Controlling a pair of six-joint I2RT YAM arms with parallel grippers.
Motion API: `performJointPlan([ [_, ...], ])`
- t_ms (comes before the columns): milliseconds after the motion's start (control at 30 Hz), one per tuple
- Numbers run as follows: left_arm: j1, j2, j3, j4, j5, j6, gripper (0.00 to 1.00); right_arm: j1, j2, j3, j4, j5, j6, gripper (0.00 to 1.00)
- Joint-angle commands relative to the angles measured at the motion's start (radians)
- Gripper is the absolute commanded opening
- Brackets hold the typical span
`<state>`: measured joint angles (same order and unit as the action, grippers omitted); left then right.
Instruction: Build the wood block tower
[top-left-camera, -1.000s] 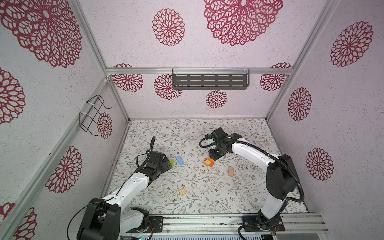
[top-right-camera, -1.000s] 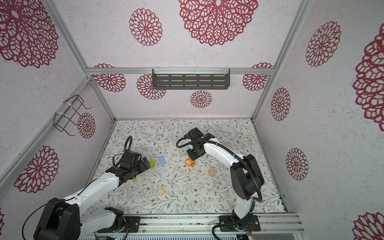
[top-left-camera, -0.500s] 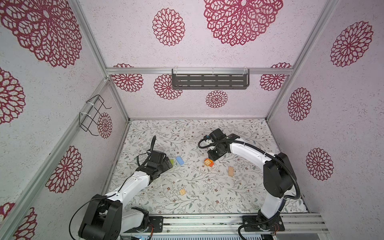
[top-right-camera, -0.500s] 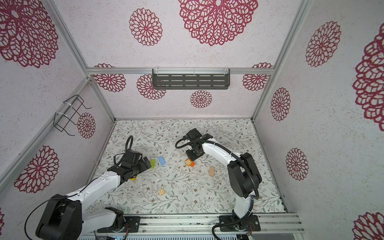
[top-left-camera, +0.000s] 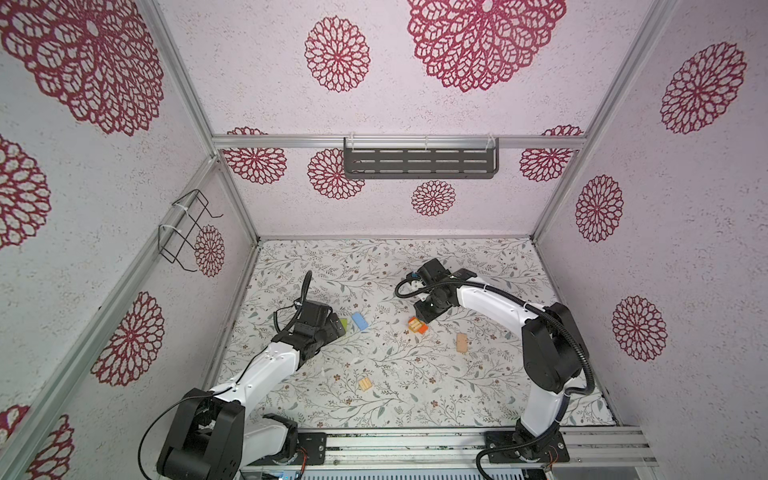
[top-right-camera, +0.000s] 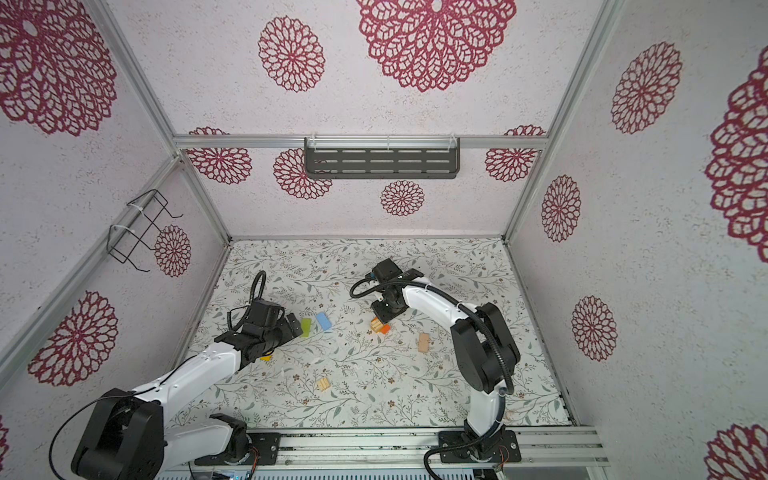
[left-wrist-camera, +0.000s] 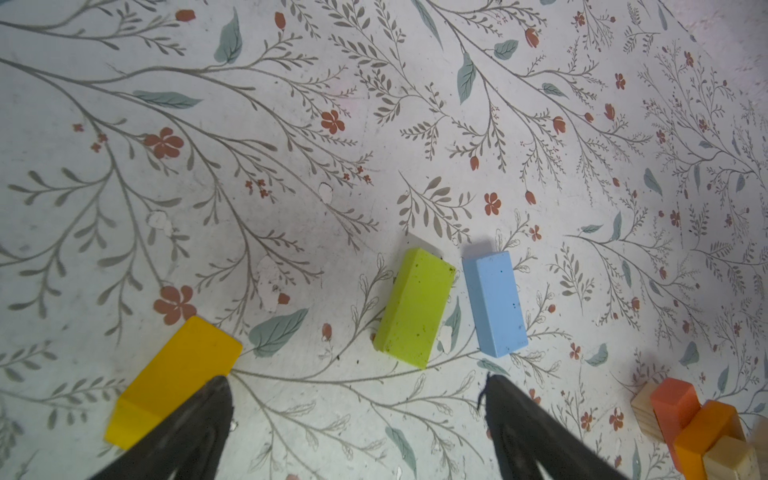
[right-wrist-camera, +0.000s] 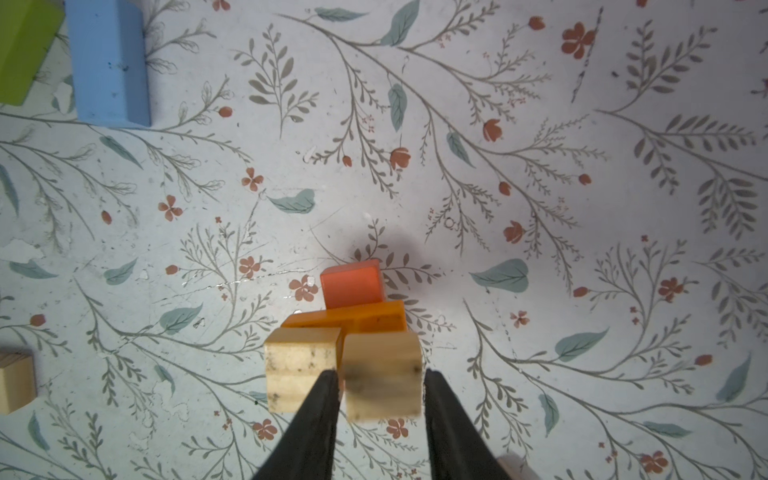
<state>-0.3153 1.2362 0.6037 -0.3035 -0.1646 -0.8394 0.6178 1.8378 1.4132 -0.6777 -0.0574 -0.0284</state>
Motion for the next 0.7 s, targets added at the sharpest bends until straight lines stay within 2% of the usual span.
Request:
performJointPlan([
  [0, 0.004, 0.005, 0.013, 0.020, 0.007, -0.003, 0.97, -0.003, 0.007, 0.005, -0.008, 0.004, -0.016, 0.39],
  [300, 0.004, -0.005, 0.013, 0.017, 0.002, -0.001, 0.97, -0.003, 0.015, 0.007, -0.008, 0.009, -0.016, 0.40],
  [667, 0.004, -0.010, 0.004, 0.018, 0.002, -0.003, 0.97, -0.003, -0.044, 0.004, 0.012, 0.040, 0.003, 0.42],
])
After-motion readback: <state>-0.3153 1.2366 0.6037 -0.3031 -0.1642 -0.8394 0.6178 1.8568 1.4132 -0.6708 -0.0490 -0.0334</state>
